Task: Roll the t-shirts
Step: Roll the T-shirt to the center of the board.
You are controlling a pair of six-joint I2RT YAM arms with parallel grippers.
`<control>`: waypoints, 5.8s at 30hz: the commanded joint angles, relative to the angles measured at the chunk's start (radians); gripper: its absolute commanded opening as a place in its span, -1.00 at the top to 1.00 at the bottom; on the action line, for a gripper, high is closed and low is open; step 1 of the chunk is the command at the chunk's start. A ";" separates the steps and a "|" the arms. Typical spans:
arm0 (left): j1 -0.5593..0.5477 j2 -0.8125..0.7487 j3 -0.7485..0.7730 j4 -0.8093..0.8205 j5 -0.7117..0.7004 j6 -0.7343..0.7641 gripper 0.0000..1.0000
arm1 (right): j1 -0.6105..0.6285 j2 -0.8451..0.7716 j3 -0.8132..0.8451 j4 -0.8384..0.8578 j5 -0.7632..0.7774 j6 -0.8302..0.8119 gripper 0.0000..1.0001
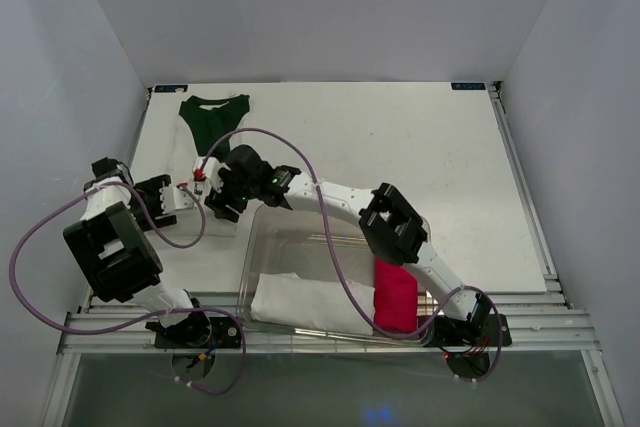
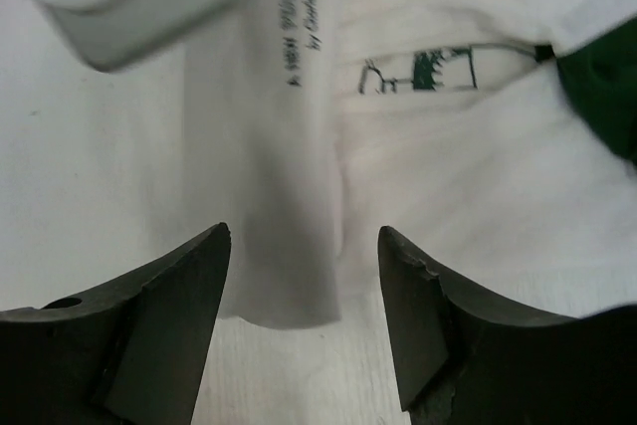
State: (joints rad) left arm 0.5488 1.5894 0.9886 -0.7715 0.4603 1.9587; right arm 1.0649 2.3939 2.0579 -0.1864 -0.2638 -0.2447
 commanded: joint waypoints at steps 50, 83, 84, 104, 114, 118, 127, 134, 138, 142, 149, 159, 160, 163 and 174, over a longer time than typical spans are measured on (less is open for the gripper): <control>0.050 -0.006 -0.146 0.098 0.107 0.035 -0.30 | 0.075 0.132 -0.065 -0.116 0.130 -0.188 -0.39; 0.094 0.073 0.202 -0.632 -0.069 0.081 1.00 | -0.013 -0.016 -0.013 -0.306 -0.509 -0.071 0.82; 0.096 0.075 0.202 -0.634 -0.071 0.082 1.00 | -0.016 -0.015 -0.002 -0.302 -0.511 -0.052 0.82; 0.068 0.325 0.404 -0.509 0.088 -0.311 0.94 | -0.131 0.159 0.104 -0.002 -0.456 0.372 0.81; 0.051 0.323 0.439 -0.440 0.041 -0.423 -0.15 | -0.146 0.177 0.104 0.061 -0.405 0.452 0.18; 0.057 0.311 0.482 -0.445 0.060 -0.431 -0.22 | -0.172 0.146 0.091 0.065 -0.390 0.476 -0.03; 0.085 0.331 0.677 -0.503 0.132 -0.550 -0.25 | -0.184 0.082 0.110 0.096 -0.327 0.499 -0.13; 0.085 0.247 0.523 -0.514 0.161 -0.491 -0.28 | -0.183 0.080 0.111 0.107 -0.331 0.507 -0.19; 0.088 0.251 0.510 -0.460 0.195 -0.666 -0.29 | -0.183 0.076 0.099 0.107 -0.339 0.527 -0.23; 0.125 0.207 0.515 -0.338 0.270 -0.905 -0.51 | -0.183 0.048 0.088 0.090 -0.350 0.525 -0.34; 0.106 0.011 0.250 -0.151 0.295 -1.012 -0.66 | -0.171 -0.005 0.059 -0.013 -0.239 0.450 -0.27; 0.091 0.001 0.099 0.069 0.184 -1.190 -0.56 | -0.155 -0.019 -0.030 -0.084 -0.204 0.487 -0.43; 0.091 0.006 0.099 0.077 0.183 -1.199 -0.53 | -0.154 -0.015 -0.025 -0.088 -0.207 0.478 -0.44; 0.091 0.015 0.091 0.078 0.196 -1.224 -0.22 | -0.152 -0.003 -0.018 -0.088 -0.210 0.473 -0.43; 0.091 0.017 0.091 -0.018 0.219 -1.238 0.41 | -0.143 0.043 -0.013 -0.113 -0.238 0.490 -0.40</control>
State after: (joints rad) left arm 0.6449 1.6199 1.0855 -0.7609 0.6441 0.7326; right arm 0.9123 2.4165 2.0312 -0.2890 -0.4862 0.2367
